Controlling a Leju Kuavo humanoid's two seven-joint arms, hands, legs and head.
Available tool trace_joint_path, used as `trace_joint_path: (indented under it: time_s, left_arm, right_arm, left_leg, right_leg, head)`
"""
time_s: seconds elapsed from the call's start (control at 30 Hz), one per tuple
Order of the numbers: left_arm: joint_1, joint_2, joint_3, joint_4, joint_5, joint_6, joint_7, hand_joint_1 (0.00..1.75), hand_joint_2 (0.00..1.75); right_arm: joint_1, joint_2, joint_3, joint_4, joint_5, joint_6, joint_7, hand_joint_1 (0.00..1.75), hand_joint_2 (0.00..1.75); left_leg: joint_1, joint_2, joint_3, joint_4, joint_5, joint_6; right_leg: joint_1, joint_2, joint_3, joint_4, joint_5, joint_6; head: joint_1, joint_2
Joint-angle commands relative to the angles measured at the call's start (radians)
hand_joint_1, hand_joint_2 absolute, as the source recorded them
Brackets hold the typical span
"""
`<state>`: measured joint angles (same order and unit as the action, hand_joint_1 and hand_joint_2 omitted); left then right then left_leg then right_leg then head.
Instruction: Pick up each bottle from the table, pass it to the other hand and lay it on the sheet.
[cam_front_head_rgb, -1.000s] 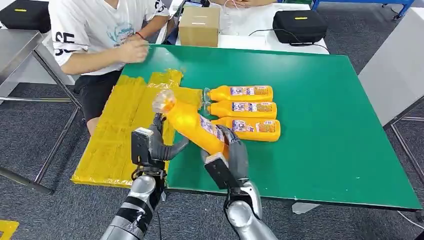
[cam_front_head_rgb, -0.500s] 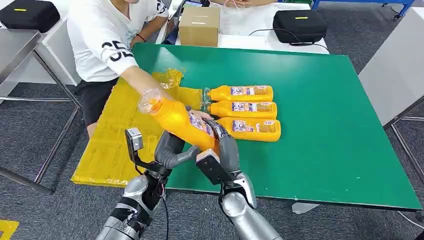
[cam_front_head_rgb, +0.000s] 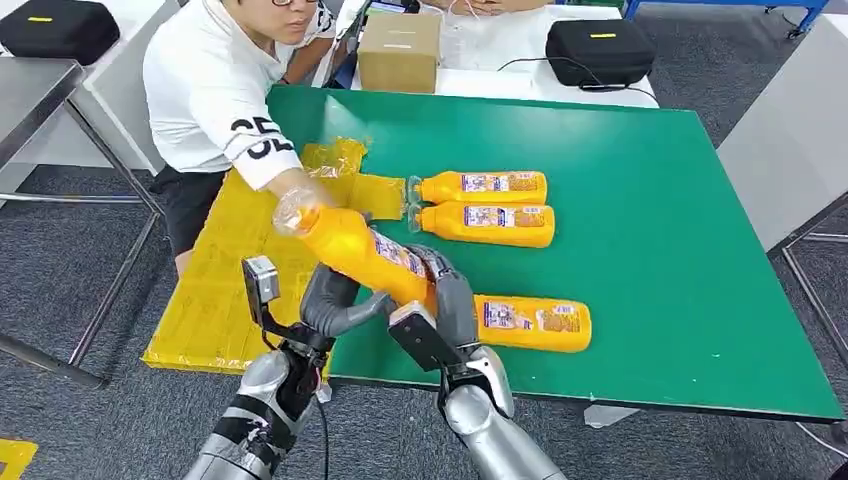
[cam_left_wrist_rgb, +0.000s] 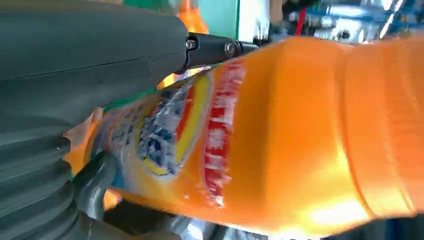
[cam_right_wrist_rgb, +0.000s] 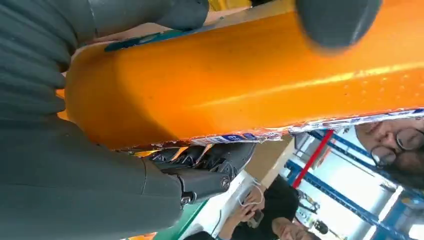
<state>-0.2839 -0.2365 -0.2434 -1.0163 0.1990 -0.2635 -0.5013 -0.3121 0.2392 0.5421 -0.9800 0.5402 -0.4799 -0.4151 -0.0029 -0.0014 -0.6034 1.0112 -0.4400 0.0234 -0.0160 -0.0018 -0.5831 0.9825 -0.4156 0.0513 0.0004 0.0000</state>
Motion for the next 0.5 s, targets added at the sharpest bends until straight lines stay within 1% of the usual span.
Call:
trace_joint_path:
  time_s: [0.03, 0.33, 0.37, 0.5]
  left_arm:
    - [-0.026, 0.019, -0.034, -0.018, -0.095, 0.123, 0.005, 1.75, 1.75]
    - [-0.026, 0.019, -0.034, -0.018, -0.095, 0.123, 0.005, 1.75, 1.75]
    - [-0.042, 0.020, -0.036, 0.018, -0.106, 0.147, 0.043, 1.75, 1.75]
    - [-0.067, 0.022, -0.038, 0.058, -0.132, 0.179, 0.031, 1.75, 1.75]
  right_arm:
    - [-0.081, -0.007, 0.063, 0.141, 0.036, 0.020, 0.030, 1.75, 1.75]
    - [-0.081, -0.007, 0.063, 0.141, 0.036, 0.020, 0.030, 1.75, 1.75]
    - [-0.076, -0.009, 0.063, 0.136, 0.045, 0.022, 0.037, 1.75, 1.75]
    - [-0.087, -0.001, 0.071, 0.151, 0.064, 0.032, 0.042, 1.75, 1.75]
  left_leg:
    - [0.001, 0.001, 0.002, 0.000, -0.001, -0.001]
    - [0.001, 0.001, 0.002, 0.000, -0.001, -0.001]
    - [0.001, 0.001, 0.003, 0.000, -0.002, -0.002]
    - [0.001, -0.001, 0.002, 0.000, 0.000, -0.001]
  right_leg:
    - [0.001, 0.001, 0.001, 0.000, 0.000, -0.002]
    - [0.001, 0.001, 0.002, 0.000, 0.000, -0.001]
    - [0.001, 0.001, 0.003, 0.000, -0.001, -0.002]
    - [0.001, -0.001, 0.002, -0.001, -0.001, -0.002]
  head:
    - [0.000, 0.000]
    - [0.000, 0.000]
    - [0.000, 0.000]
    - [0.000, 0.000]
